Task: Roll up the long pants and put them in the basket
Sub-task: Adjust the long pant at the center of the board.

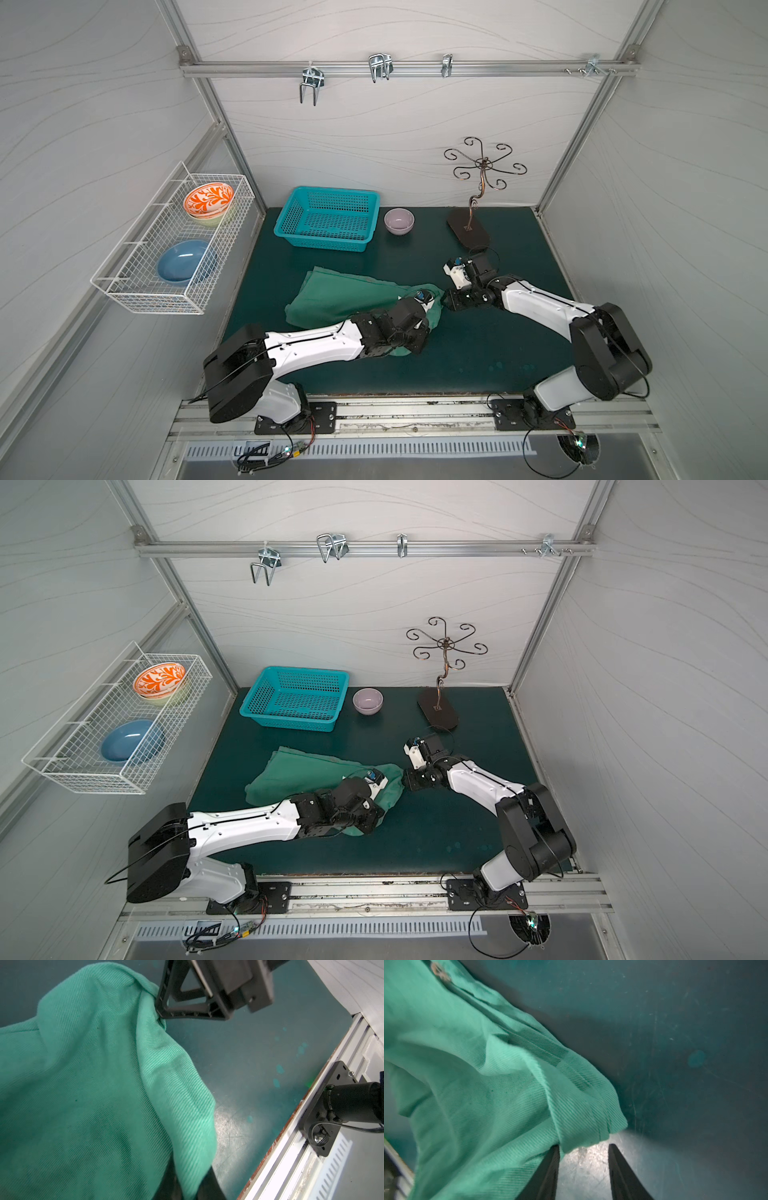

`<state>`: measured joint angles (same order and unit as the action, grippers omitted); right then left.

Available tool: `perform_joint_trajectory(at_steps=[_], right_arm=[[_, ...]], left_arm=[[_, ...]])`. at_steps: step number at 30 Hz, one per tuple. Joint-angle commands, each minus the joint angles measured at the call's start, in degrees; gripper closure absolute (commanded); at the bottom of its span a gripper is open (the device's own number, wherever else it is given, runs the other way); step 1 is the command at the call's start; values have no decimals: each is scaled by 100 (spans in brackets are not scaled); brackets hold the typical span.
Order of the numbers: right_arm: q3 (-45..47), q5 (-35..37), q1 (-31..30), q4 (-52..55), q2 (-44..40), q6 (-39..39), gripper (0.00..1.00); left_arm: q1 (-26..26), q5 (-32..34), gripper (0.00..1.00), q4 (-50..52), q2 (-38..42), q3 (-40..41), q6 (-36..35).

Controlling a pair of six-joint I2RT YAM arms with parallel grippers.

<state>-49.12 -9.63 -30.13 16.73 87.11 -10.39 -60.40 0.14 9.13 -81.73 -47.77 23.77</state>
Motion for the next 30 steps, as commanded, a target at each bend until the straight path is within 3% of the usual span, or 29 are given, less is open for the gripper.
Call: perform_joint_trajectory(at_steps=[1, 5, 13, 20, 21, 25, 30], right_arm=[[-10, 404, -46, -181, 115, -198, 64], [-40, 452, -43, -241, 199, -177, 72], [-54, 307, 405, -150, 62, 261, 100], [-237, -567, 865, -225, 192, 601, 100], [-304, -726, 931, -184, 272, 662, 100], [-548, -907, 1159, -48, 485, 936, 81], [-832, -481, 1217, 118, 580, 1160, 55]], left_arm=[[27, 53, 100, -245, 199, -61, -43], [44, 112, 100, -175, 370, -66, -62], [94, 224, 100, -16, 799, 26, -130], [107, 119, 100, -13, 1198, 242, -275], [108, 122, 100, -13, 1272, 279, -297], [108, 137, 100, -131, 1680, 469, -408], [116, 231, 100, -112, 2109, 626, -478]])
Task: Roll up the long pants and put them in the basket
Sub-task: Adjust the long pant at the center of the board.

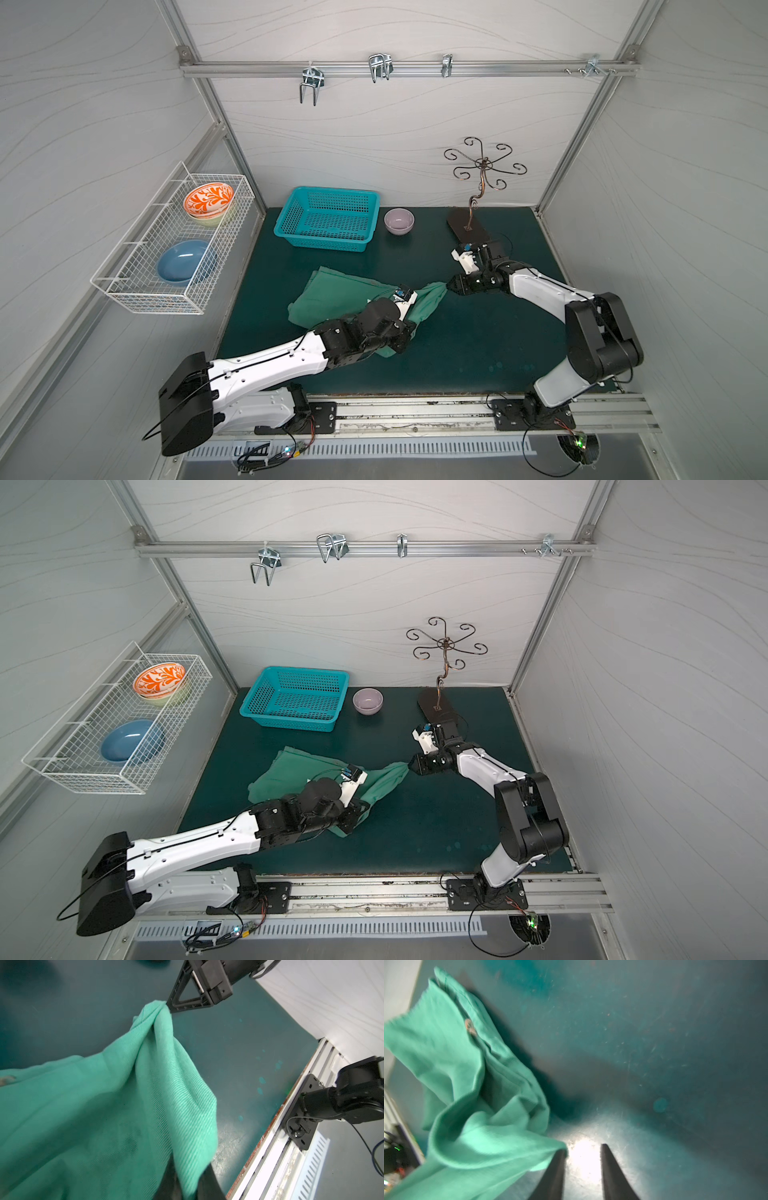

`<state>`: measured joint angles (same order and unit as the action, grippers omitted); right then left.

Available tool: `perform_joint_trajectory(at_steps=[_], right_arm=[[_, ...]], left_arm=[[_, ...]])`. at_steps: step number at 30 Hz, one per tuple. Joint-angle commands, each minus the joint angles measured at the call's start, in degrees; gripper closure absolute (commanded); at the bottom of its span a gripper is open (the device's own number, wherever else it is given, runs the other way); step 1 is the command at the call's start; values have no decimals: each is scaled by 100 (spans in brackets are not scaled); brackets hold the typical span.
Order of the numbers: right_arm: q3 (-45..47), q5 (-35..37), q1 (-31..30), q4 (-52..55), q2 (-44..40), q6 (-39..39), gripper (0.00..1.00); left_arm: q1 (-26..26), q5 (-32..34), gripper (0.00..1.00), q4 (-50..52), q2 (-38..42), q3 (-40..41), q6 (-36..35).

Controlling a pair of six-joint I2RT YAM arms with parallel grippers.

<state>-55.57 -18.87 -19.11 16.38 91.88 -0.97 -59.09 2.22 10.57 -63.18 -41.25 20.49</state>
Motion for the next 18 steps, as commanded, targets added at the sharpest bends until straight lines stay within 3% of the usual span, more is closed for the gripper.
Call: perform_joint_trajectory(at_steps=[1, 9, 15, 16, 18], right_arm=[[-240, 629, 114, 198, 114, 208, 53], [-506, 879, 279, 788, -608, -530, 50], [-537, -220, 182, 2196, -1770, -2863, 49], [-437, -349, 114, 2195, -1940, -3286, 47], [-114, -447, -80, 1910, -2339, -4262, 30]], left_arm=[[-10, 24, 100, -231, 278, -15, -159], [3, -16, 100, -402, 158, 4, -82], [1, -9, 100, -518, -7, -32, -42], [3, -18, 100, -533, -27, -45, -36], [3, -70, 100, -573, -87, -49, -34]])
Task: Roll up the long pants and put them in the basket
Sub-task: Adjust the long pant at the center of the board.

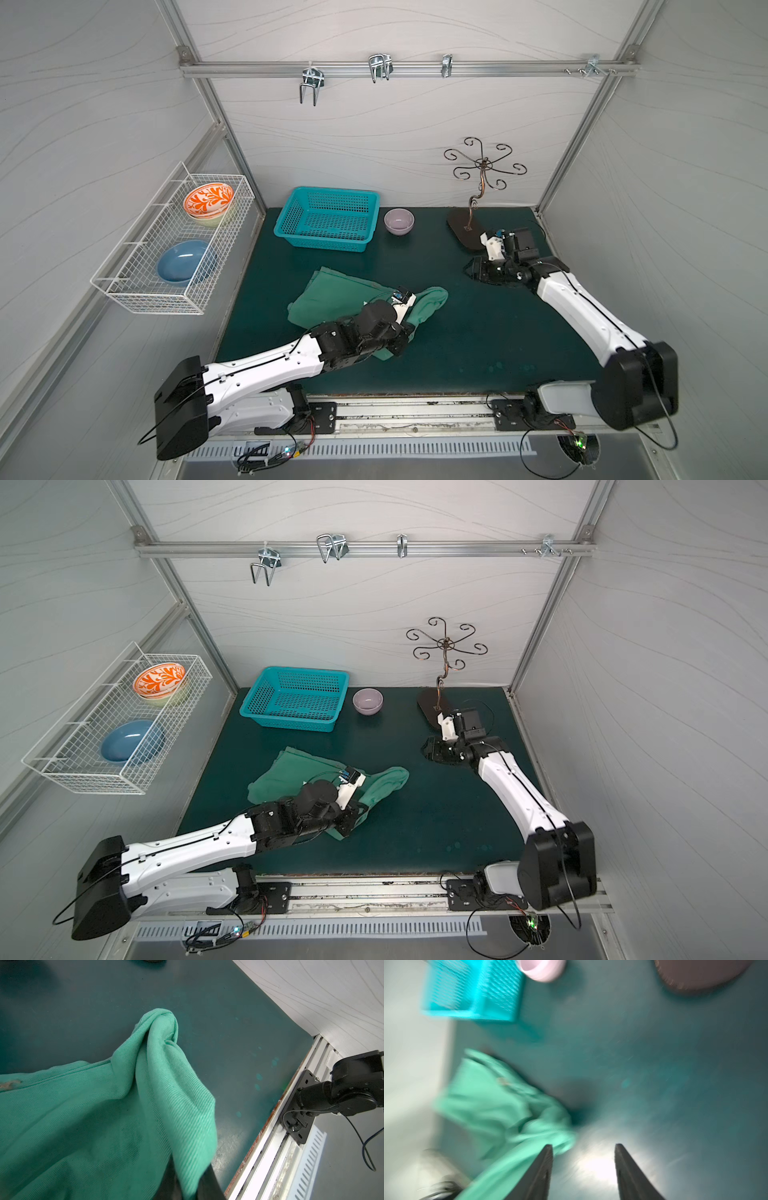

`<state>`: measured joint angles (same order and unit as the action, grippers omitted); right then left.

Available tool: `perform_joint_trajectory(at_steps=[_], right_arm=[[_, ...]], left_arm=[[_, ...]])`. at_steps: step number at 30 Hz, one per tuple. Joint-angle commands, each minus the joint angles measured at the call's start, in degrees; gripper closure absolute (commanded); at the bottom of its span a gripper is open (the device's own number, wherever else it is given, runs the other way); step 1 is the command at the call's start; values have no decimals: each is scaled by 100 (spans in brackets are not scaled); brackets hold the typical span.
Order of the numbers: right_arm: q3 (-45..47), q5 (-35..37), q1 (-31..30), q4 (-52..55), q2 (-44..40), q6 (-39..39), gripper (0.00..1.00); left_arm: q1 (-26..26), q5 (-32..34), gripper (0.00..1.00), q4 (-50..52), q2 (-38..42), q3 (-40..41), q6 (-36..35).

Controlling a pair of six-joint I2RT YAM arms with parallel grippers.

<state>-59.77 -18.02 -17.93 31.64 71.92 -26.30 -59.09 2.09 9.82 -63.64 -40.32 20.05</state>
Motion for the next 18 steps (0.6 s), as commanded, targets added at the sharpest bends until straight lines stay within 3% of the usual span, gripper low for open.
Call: perform_joint_trajectory(at_steps=[1, 3, 5, 10, 15, 18], right_arm=[[458, -538, -265, 196, -464, -2157, 24], [778, -625, -395, -286, -567, -3068, 9], [1033, -717, -542, -726, -525, -3799, 1], [1479, -520, -938, -1538, -238, -4941, 1], [1565, -573, -1192, -2072, 511, -5220, 2], [1519, -693, -1221, -2420, 993, -5261, 7]], left_arm=[[3, -100, 100, -508, -69, -160, 4], [3, -167, 100, -488, -131, -193, -34], [3, -159, 100, -411, -171, -246, -126], [3, -144, 100, -349, -114, -274, -204], [3, -174, 100, -335, -90, -284, -239], [3, -190, 100, -323, -71, -293, -255]])
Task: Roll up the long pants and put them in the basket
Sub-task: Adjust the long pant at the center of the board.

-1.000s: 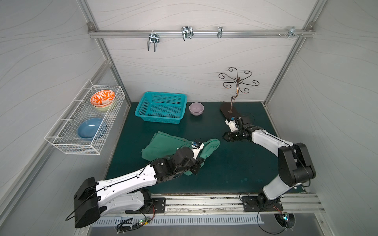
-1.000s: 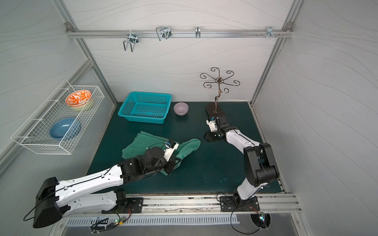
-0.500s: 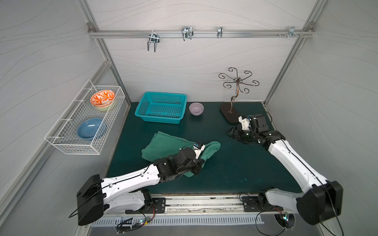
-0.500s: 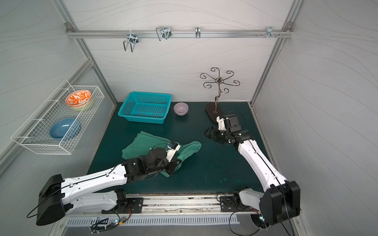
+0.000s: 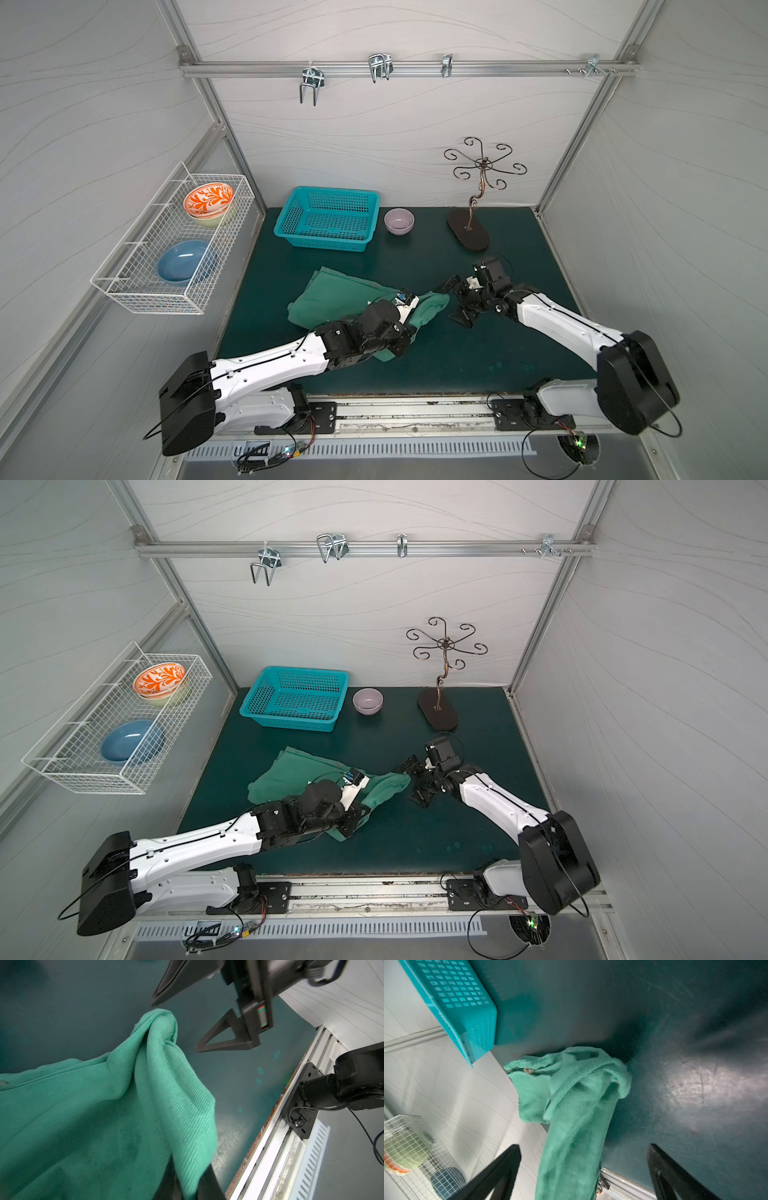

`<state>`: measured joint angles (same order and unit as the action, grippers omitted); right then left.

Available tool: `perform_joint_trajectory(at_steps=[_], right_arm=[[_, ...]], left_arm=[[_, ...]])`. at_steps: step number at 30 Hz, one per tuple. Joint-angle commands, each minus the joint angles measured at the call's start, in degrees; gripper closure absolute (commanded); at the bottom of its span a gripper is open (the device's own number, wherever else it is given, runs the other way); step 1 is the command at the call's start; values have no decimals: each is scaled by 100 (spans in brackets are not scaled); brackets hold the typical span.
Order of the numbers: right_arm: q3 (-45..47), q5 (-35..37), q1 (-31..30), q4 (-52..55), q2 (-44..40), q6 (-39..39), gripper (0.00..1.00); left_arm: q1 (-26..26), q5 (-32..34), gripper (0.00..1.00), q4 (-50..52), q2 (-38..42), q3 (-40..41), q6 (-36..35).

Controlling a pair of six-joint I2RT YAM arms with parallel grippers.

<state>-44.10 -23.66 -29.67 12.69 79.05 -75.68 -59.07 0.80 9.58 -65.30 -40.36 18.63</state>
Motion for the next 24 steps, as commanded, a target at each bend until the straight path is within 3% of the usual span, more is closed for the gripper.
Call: perform_joint_trajectory(at_steps=[1, 5, 8, 11, 14, 18, 24], right_arm=[[-78, -147, -43, -625, 426, -302, 11], [-192, -202, 34, -942, 1005, -157, 30], [-493, -272, 172, -927, 1427, 137, 52], [-923, -291, 339, -660, 1788, 595, 61], [-1361, -278, 530, -279, 2083, 1131, 60], [-1846, -182, 828, 294, 2312, 1920, 42], [-2069, 69, 1396, 927, 1935, 2713, 36]], left_arm=[[1, -54, 100, -299, 107, -283, -114], [0, -65, 100, -260, 182, -297, -136], [0, -80, 100, -199, 236, -314, -166], [1, -134, 100, -167, 276, -315, -184], [1, -206, 100, -163, 293, -315, -202], [1, -260, 100, -188, 282, -315, -195], [1, -154, 100, -391, 40, -315, -96]])
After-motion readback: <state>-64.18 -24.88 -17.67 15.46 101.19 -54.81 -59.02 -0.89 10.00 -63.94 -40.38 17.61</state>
